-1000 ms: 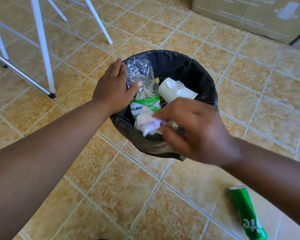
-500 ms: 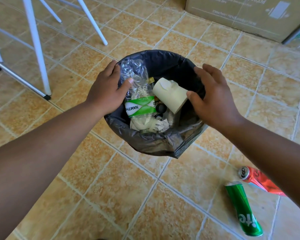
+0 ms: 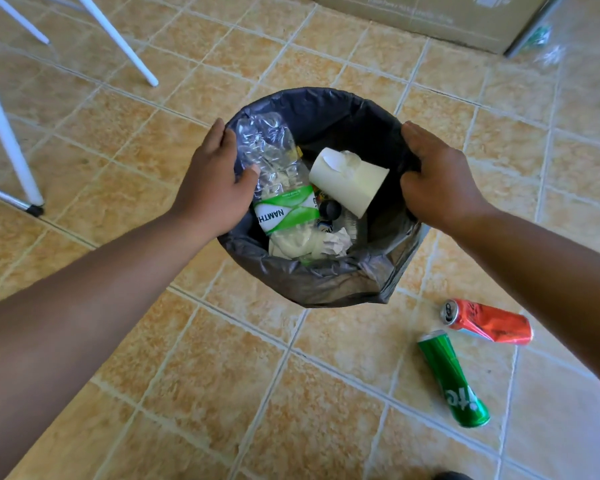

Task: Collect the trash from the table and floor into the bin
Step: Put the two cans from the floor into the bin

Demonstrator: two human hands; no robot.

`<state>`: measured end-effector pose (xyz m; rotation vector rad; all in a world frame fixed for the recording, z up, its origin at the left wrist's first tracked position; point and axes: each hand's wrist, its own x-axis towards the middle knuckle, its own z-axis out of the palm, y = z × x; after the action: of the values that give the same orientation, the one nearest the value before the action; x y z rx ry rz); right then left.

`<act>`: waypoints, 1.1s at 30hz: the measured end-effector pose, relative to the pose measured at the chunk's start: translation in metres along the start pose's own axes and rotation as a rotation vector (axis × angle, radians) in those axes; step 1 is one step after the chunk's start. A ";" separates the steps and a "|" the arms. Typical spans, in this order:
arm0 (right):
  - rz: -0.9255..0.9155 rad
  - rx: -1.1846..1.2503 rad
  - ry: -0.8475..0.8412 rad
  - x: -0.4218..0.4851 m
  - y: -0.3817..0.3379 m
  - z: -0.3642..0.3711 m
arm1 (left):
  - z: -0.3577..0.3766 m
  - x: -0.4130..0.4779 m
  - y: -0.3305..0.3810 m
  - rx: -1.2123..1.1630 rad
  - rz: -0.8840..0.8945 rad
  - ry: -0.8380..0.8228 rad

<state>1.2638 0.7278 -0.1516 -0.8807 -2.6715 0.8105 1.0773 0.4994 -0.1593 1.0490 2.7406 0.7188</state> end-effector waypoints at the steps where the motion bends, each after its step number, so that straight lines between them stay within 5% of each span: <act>1: 0.019 -0.004 0.008 -0.003 0.008 -0.006 | 0.005 0.001 0.009 0.001 0.015 -0.005; 21: 0.180 0.101 0.218 -0.061 0.122 -0.066 | 0.071 0.015 0.123 0.084 0.193 -0.116; 28: 0.150 0.247 0.231 -0.064 0.134 -0.061 | 0.072 0.013 0.124 0.109 0.201 -0.113; 33: 0.229 0.616 0.404 -0.079 0.165 -0.047 | 0.072 0.014 0.123 0.117 0.203 -0.127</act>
<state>1.4238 0.8111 -0.2076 -1.0442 -1.8346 1.2528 1.1601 0.6166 -0.1635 1.3629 2.6206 0.5010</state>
